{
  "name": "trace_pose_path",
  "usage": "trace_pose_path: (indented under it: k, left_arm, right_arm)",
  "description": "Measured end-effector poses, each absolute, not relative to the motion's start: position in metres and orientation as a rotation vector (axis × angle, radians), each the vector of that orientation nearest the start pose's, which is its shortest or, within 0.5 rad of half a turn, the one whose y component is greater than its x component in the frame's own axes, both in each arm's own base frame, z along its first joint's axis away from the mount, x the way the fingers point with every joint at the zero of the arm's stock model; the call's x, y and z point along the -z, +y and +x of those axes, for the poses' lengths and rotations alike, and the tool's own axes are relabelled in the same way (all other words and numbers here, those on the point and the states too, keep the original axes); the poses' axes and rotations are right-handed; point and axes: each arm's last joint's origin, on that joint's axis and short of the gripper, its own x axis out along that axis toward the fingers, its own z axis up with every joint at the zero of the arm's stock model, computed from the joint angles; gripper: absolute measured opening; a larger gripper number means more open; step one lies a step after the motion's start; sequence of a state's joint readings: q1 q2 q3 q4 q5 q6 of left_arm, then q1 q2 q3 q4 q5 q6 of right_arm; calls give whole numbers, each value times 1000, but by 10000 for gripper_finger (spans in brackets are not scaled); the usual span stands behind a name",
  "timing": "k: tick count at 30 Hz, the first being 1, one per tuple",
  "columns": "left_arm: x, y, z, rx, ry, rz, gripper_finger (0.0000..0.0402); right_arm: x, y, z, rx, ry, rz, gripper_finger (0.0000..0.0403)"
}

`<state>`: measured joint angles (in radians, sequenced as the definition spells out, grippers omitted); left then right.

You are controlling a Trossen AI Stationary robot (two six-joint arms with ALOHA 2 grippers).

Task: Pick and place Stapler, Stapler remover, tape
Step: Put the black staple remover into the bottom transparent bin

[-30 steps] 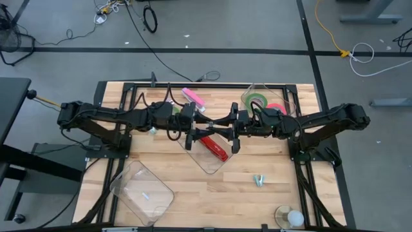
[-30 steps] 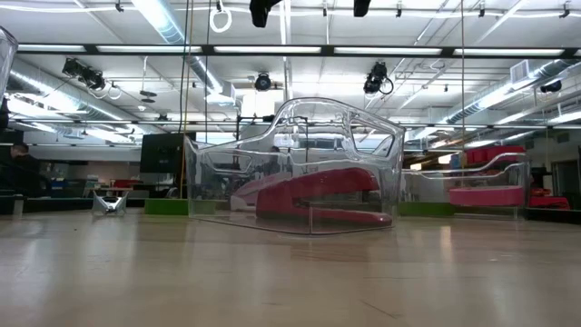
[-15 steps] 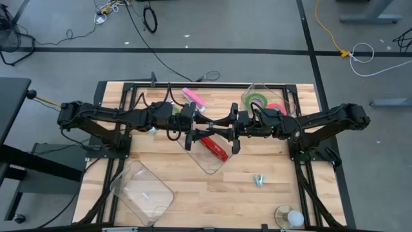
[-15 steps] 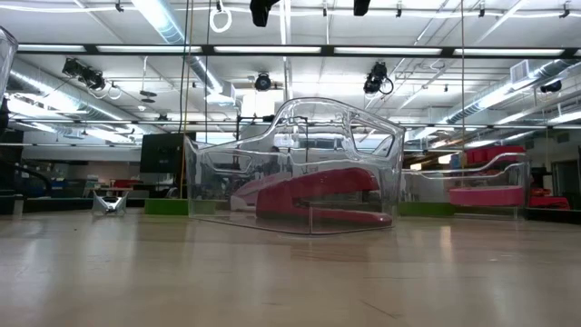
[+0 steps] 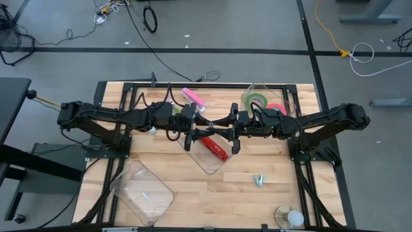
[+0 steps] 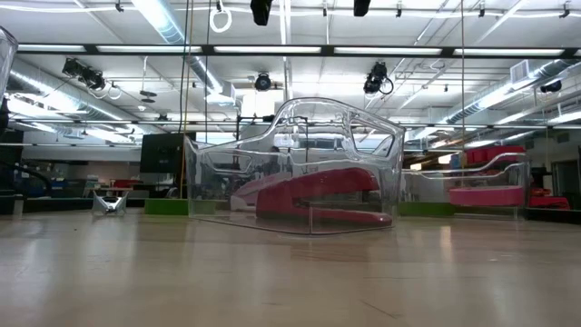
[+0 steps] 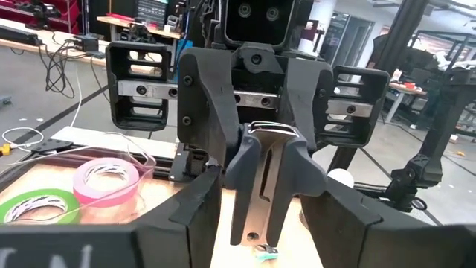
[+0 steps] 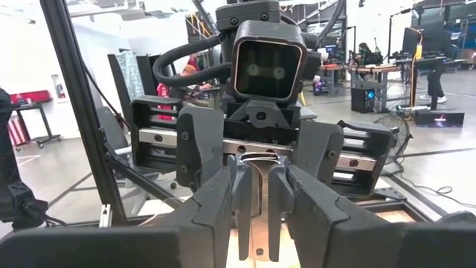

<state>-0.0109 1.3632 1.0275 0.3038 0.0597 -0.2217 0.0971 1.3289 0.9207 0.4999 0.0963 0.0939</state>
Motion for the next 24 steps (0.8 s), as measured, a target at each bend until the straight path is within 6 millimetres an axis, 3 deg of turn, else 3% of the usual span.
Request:
trace_pose_path:
  k: [24]
  left_arm:
    - [-333, -6, 313, 96, 58, -213, 128]
  right_arm:
    - [-326, 26, 300, 20, -92, 104, 100]
